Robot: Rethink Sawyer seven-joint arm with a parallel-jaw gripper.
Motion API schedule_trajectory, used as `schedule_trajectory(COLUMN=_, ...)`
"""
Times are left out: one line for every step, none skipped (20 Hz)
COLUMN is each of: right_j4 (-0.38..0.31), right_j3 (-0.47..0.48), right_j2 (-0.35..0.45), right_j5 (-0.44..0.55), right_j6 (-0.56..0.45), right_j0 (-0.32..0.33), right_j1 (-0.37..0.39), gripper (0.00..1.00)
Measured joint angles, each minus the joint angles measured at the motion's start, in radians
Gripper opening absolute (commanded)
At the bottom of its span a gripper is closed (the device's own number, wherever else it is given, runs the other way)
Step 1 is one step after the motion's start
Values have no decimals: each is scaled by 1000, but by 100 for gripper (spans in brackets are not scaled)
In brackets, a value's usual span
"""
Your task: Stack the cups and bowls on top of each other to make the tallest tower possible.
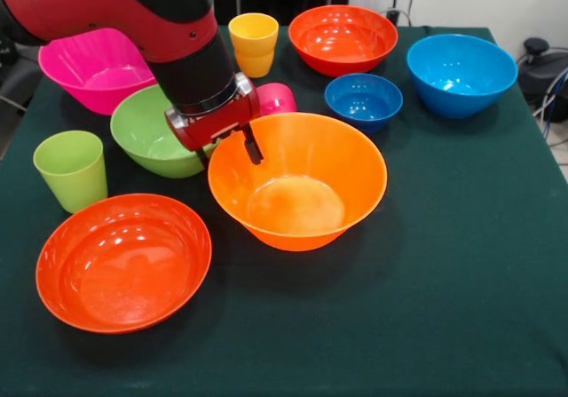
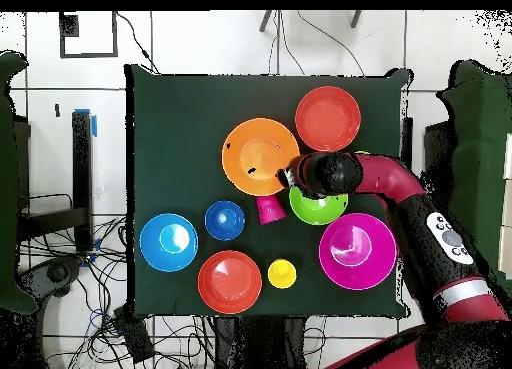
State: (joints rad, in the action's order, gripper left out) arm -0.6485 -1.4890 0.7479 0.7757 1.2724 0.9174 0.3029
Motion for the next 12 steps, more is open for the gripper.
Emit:
schedule_trajectory(right_j4=0, right_j3=-3, right_j2=1, right_j5=0, right_j6=0, right_j0=0, right_j1=6, gripper=100)
schedule_trajectory(right_j4=0, right_j3=-7, right_j2=2, right_j5=0, right_j6=0, right_j0=0, right_j1=11, gripper=100)
schedule_trajectory(right_j4=0, right_j3=-10, right_j2=3, right_j5=0, right_j6=0, right_j0=0, right_j1=17, gripper=100)
schedule_trajectory(right_j4=0, right_j3=-12, right_j2=3, right_j5=0, right_j6=0, right_j0=0, right_j1=20, gripper=100)
schedule_trajectory(right_j4=0, right_j3=-17, right_j2=4, right_j5=0, right_j6=0, right_j0=0, right_j1=28, gripper=100)
schedule_trajectory(right_j4=0, right_j3=-23, right_j2=4, right_j5=0, right_j6=0, right_j0=0, right_j1=37, gripper=100)
schedule_trajectory(right_j4=0, right_j3=-26, right_j2=5, right_j5=0, right_j6=0, right_j0=0, right_j1=43, gripper=100)
schedule_trajectory(right_j4=0, right_j3=-28, right_j2=5, right_j5=0, right_j6=0, right_j0=0, right_j1=48, gripper=100)
schedule_trajectory(right_j4=0, right_j3=-30, right_j2=5, right_j5=0, right_j6=0, right_j0=0, right_j1=53, gripper=100)
schedule_trajectory(right_j4=0, right_j3=-34, right_j2=5, right_j5=0, right_j6=0, right_j0=0, right_j1=67, gripper=100)
schedule_trajectory(right_j4=0, right_j3=-36, right_j2=5, right_j5=0, right_j6=0, right_j0=0, right_j1=73, gripper=100)
schedule_trajectory(right_j4=0, right_j3=-39, right_j2=5, right_j5=0, right_j6=0, right_j0=0, right_j1=80, gripper=100)
